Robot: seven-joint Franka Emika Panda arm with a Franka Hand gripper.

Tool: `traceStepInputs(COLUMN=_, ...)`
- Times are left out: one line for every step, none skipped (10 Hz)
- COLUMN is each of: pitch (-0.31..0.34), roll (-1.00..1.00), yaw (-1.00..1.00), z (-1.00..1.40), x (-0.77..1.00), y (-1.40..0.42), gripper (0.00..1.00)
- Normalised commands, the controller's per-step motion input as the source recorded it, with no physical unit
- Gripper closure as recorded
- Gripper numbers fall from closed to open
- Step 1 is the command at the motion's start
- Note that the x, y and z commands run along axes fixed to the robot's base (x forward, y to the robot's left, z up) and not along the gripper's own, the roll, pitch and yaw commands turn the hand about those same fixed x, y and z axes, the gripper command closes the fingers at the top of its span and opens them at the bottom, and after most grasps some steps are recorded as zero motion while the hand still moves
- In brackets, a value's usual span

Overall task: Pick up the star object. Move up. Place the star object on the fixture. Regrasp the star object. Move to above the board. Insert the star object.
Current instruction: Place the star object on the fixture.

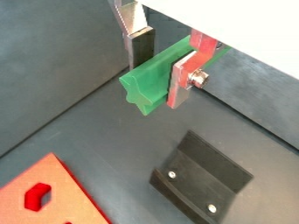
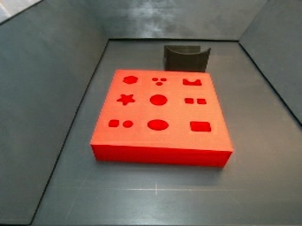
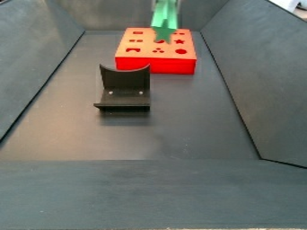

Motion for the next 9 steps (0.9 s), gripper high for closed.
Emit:
traceStepInputs(pitch=0.115, roll=-0.13, yaw=-0.05, z=0.06, x=1.0, y=-0.02, gripper=1.0)
traceStepInputs(pitch=0.126, roll=-0.13, yaw=-0.05, z=0.05, x=1.0, y=-0.01, gripper=1.0)
traceStepInputs(pitch=0.125, roll=-0.12, yaw=-0.04, z=0.03, x=1.0, y=-0.01, gripper=1.0)
traceStepInputs(pitch=0.125, roll=-0.12, yaw=-0.03, z=0.03, x=1.0, y=0.0, gripper=1.0)
traceStepInputs(pitch=0.131, roll=-0.12, yaw=-0.03, z=0.02, x=0.92, y=0.0, gripper=1.0)
traceStepInputs(pitch=0.098, roll=-1.0, yaw=0.1, z=-0.47, x=0.83, y=-0.44, gripper=1.0)
traceStepInputs(pitch=0.095, roll=-1.0, yaw=0.09, z=-0.44, x=0.75, y=-0.38, gripper=1.0)
traceStepInputs(pitch=0.089, roll=-1.0, yaw=0.08, z=-0.28, x=0.69, y=-0.19, gripper=1.0)
traceStepInputs(pitch=0.091, roll=-1.0, yaw=0.07, z=-0.15, x=0.58, y=-0.1, gripper=1.0)
